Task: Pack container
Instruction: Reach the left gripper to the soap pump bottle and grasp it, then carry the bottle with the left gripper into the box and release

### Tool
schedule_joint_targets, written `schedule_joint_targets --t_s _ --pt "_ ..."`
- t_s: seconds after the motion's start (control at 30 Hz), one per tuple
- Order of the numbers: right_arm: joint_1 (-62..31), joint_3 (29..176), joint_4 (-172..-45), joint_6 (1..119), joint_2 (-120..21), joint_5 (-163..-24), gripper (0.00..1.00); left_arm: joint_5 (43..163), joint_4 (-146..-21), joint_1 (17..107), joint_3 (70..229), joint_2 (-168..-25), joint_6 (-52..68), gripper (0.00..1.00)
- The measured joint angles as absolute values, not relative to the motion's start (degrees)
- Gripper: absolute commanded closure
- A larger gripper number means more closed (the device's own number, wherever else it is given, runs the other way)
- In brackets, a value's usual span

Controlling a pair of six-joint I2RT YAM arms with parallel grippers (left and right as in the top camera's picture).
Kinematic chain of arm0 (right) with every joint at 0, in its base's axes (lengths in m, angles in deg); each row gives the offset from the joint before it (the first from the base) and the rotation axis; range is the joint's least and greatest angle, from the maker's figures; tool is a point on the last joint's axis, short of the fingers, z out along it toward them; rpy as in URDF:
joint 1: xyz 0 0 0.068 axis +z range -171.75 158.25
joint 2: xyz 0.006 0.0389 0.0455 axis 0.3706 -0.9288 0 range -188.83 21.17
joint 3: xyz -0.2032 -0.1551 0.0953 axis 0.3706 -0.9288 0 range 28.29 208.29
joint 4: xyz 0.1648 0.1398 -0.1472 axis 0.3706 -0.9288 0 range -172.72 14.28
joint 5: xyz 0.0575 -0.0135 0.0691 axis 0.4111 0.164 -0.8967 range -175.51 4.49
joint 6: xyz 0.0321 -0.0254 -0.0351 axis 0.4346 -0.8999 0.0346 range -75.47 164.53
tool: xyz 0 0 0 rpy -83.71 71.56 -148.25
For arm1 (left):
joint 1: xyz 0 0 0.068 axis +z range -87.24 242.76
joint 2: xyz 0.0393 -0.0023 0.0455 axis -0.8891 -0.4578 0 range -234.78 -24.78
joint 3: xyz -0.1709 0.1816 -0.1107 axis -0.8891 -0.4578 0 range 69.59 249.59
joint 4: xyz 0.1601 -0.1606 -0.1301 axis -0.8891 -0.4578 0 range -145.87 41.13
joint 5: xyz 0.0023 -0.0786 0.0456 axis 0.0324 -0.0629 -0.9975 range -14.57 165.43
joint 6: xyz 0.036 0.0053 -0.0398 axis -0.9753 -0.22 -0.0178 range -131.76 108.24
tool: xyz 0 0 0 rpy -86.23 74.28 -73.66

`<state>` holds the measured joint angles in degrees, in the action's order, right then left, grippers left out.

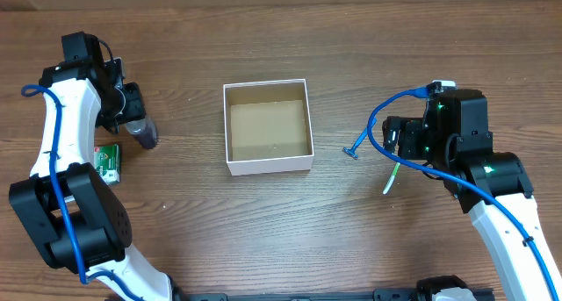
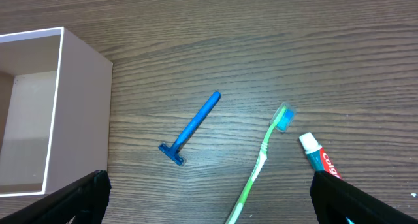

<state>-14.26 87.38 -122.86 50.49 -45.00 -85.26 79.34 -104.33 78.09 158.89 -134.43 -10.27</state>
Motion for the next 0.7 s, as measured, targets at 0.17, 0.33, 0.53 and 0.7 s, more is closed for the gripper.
schedule_joint_targets --t_s 0.17,0.33,0.53,0.7 --pt "-14.3 87.4 -122.9 50.5 -45.0 -85.3 0.0 78.8 -105.3 77.7 159.3 -134.4 -10.3 0.96" --pt "-14.3 87.4 -122.8 50.5 -45.0 -85.3 0.0 77.9 -110.8 75.5 161.9 -134.3 -10.3 0.96" --pt "-14.3 87.4 -122.9 50.5 -45.0 -85.2 0.0 77.3 -116.6 66.2 171.2 -129.3 -9.5 0.96" --pt "-14.3 87.4 -122.9 50.5 -45.0 -85.3 0.0 77.4 -117.2 56.0 176.7 -122.7 -6.3 0.96"
